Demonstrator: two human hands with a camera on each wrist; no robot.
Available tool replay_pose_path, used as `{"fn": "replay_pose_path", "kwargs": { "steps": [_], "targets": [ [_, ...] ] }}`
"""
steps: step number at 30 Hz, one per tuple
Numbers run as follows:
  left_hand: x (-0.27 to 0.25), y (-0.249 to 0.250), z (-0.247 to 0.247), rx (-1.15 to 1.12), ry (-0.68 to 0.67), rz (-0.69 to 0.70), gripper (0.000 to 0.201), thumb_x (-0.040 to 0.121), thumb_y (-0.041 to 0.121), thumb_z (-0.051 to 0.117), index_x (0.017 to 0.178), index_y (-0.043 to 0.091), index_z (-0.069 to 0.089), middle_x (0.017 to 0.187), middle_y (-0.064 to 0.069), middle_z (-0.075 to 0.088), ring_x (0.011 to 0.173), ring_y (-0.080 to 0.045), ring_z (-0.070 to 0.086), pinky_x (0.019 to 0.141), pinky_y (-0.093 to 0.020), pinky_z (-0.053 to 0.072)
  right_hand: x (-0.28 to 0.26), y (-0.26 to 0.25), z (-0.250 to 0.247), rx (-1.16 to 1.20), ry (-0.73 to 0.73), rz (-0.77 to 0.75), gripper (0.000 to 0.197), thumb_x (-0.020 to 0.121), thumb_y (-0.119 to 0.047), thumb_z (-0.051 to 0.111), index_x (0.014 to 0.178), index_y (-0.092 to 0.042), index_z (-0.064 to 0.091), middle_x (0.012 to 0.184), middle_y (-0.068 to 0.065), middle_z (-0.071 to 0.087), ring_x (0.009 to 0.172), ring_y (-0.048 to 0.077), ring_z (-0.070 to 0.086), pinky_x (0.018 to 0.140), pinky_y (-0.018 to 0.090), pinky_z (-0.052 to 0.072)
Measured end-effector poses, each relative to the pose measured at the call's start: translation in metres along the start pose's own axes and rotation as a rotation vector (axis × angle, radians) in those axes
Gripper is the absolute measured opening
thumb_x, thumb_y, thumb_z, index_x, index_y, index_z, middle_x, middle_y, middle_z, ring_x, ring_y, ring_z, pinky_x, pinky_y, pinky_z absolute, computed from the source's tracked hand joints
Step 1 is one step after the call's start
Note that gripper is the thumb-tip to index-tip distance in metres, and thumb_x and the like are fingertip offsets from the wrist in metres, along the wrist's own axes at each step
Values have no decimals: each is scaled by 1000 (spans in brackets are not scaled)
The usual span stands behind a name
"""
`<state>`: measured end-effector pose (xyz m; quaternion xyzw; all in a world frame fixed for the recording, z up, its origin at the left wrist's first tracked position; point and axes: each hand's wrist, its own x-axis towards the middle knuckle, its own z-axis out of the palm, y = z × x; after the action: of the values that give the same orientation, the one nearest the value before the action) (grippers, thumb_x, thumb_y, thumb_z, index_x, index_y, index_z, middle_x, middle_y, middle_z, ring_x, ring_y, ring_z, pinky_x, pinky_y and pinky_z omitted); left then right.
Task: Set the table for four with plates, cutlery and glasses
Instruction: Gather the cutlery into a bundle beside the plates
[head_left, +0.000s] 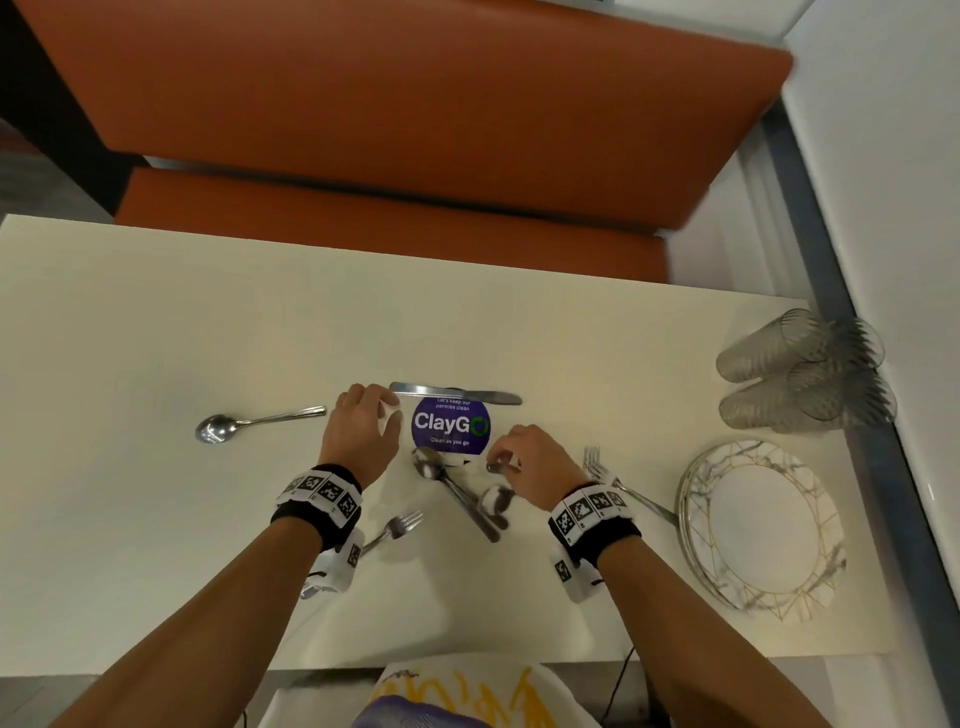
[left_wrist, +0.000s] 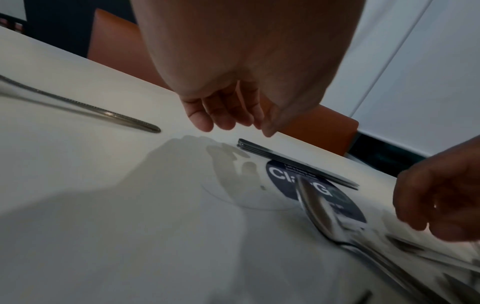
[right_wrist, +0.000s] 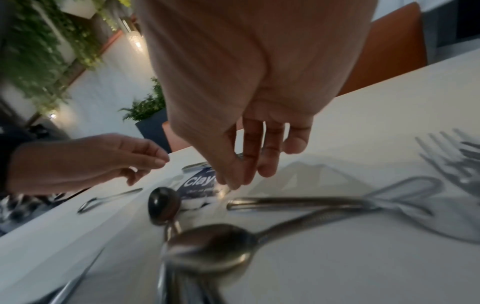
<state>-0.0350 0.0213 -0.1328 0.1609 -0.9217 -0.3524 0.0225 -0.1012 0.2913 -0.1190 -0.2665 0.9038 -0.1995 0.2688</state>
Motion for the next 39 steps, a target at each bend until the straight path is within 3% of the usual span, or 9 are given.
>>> {"fn": "replay_pose_path", "kwargs": {
  "steps": [5, 13, 18, 21, 24, 27, 32, 35, 39],
  "targets": [
    [-27, 5, 1, -62, -36, 7, 13, 94, 16, 67, 107, 16, 66, 96, 5, 51, 90, -16, 50, 77, -30, 42, -24, -12, 21, -185, -66, -1, 23, 89, -18, 70, 110, -27, 72, 109, -2, 57, 104, 18, 50, 92, 34, 47],
    [-57, 4, -9, -152, -75, 45, 14, 98, 12, 60, 103, 21, 69, 96, 9, 59, 83, -9, 56, 75, -26, 47, -25, -29, 23, -185, -37, -6, 11, 85, -10, 69, 88, -20, 71, 93, -1, 67, 94, 20, 54, 86, 42, 50],
    [-55, 10, -21, -339, -165, -56, 38, 92, -7, 48, 112, 19, 67, 97, 3, 71, 92, -12, 67, 84, -25, 54, -18, -46, -8, 78, 116, 86, 16, 81, -35, 82, 83, -27, 69, 88, -6, 64, 81, 7, 55, 71, 26, 49],
    [-53, 24, -30, -494, -253, -100, 50, 83, -14, 52, 120, 16, 66, 101, -1, 75, 97, -15, 69, 85, -19, 51, -15, -74, -35, 242, 247, 76, 14, 82, -27, 82, 85, -23, 69, 85, -10, 68, 75, -2, 58, 70, 19, 51],
    [-49, 36, -34, -585, -367, -171, 42, 89, -3, 61, 124, 19, 66, 107, 4, 78, 105, -10, 70, 90, -18, 48, -3, -101, -45, 451, 399, 69, 12, 83, -13, 80, 88, -20, 72, 84, -6, 72, 76, 2, 62, 72, 15, 50],
    [-48, 45, -35, -639, -431, -185, 26, 96, 21, 69, 122, 18, 67, 106, 2, 79, 98, -7, 72, 94, -28, 52, 10, -120, -42, 633, 438, 124, 14, 83, -19, 82, 94, -20, 73, 88, -5, 75, 85, 11, 70, 78, 22, 57],
    [-50, 37, -35, -732, -304, -162, 21, 107, 11, 48, 107, 10, 69, 82, -11, 77, 79, -31, 75, 81, -51, 61, 16, -135, -28, 769, 358, 125, 22, 84, -19, 81, 104, -17, 72, 93, 1, 77, 87, 16, 74, 78, 27, 60],
    [-52, 23, -37, -717, -245, -223, 26, 109, 13, 44, 103, 11, 69, 72, -5, 71, 64, -25, 68, 64, -43, 59, 12, -123, -15, 727, 321, 184, 22, 89, -17, 75, 110, -16, 71, 100, 1, 74, 94, 16, 71, 77, 23, 60],
    [-57, 11, -42, -646, -181, -339, 27, 109, 15, 40, 104, 14, 67, 65, 3, 59, 53, -10, 50, 46, -21, 40, 5, -92, 21, 401, 290, 290, 13, 91, -12, 70, 102, -16, 73, 101, -1, 72, 97, 14, 67, 85, 24, 55]
  ]
}}
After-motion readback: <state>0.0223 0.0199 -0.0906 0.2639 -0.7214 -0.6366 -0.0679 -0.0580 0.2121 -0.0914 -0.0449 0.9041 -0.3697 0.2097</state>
